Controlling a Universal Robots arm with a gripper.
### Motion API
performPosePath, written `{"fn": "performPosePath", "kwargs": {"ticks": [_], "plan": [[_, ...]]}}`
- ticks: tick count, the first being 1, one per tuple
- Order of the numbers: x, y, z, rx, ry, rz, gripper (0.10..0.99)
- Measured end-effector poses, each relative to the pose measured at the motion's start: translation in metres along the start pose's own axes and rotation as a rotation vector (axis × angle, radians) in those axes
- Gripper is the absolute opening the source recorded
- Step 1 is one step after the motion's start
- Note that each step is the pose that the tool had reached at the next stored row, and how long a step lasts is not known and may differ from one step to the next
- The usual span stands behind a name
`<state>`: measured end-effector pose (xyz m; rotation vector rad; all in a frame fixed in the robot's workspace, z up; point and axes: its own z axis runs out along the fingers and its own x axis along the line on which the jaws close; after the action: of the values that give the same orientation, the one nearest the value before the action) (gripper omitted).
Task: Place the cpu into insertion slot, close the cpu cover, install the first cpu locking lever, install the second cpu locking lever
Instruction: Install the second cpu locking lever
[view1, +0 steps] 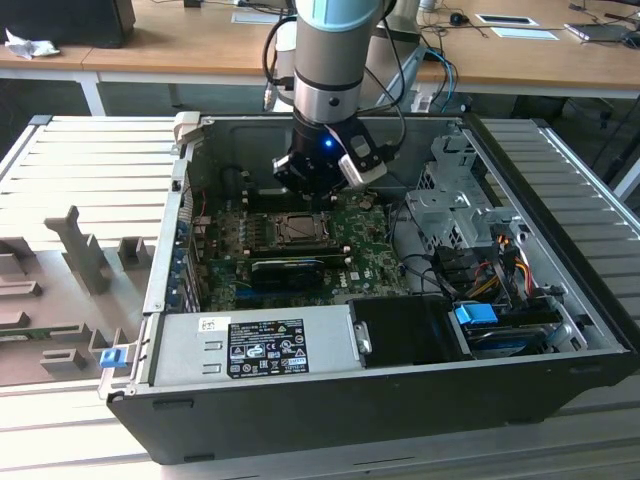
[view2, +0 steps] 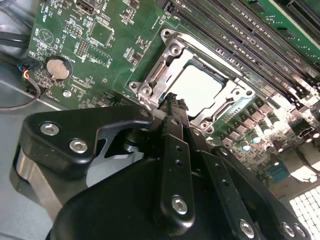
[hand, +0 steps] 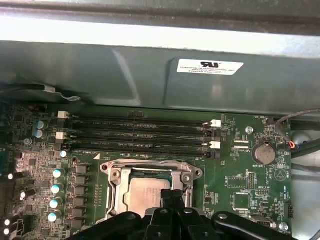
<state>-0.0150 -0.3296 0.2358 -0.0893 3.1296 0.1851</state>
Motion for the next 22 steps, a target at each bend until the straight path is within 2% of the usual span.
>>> {"fn": "performPosePath", "kwargs": {"ticks": [7,14,17,20,22], "plan": [[0.0005,-0.0084,-0.0012,0.0,0.0001,0.0,0.106],[0.0005,-0.008,-0.0099,0.0,0.0,0.0,0.106],[0.0005,-0.0089,-0.0109,0.001,0.0,0.0,0.106],[0.0008,-0.014,-0.0115,0.001,0.0001,0.0,0.106],[0.0012,-0.0204,-0.0122,0.0,0.0,0.0,0.106]]}}
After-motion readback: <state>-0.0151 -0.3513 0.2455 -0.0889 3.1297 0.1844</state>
